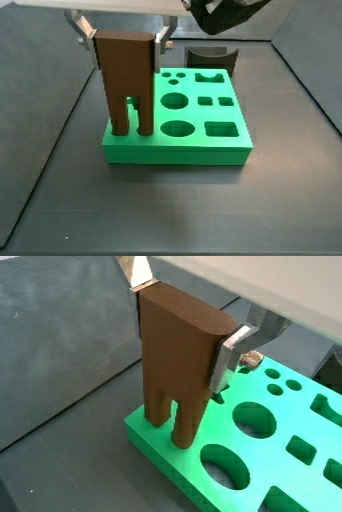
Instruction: Insert the square-circle object.
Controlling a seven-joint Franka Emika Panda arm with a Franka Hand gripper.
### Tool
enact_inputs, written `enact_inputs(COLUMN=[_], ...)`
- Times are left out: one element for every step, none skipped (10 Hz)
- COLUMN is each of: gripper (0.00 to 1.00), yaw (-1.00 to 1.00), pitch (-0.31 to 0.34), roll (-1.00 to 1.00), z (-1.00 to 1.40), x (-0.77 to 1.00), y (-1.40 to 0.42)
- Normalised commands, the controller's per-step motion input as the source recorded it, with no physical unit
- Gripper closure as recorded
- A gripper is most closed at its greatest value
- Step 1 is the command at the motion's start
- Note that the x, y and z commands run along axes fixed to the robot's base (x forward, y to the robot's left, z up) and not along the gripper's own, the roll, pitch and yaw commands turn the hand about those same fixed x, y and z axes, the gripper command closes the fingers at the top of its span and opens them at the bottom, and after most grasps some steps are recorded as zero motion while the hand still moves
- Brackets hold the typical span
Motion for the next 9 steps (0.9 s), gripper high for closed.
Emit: enact_inputs(gripper=[1.0, 1.0, 1.0, 1.0, 1.0, 1.0, 1.0, 1.0, 1.0], yaw=[0.0, 0.0, -0.02, -0.18, -0.23, -0.22, -0.13, 0.0, 0.0], pitch=[0.0, -0.034, -0.026, -0.014, -0.084, -0.091, -0.046, -0.183, -0.041], roll=[0.0, 0.0, -0.03, -0.1, -0.08, -0.1, -0.11, -0.07, 0.0], z=[-0.32, -0.37, -0.55, -0.74, -0.83, -0.78, -0.61, -0.33, 0.0], x=[-0.13, -0.24, 0.0, 0.32, 0.23, 0.16, 0.08, 0.0, -0.03], y=[0.16, 0.07, 0.0, -0.01, 0.0, 0.0, 0.01, 0.0, 0.0])
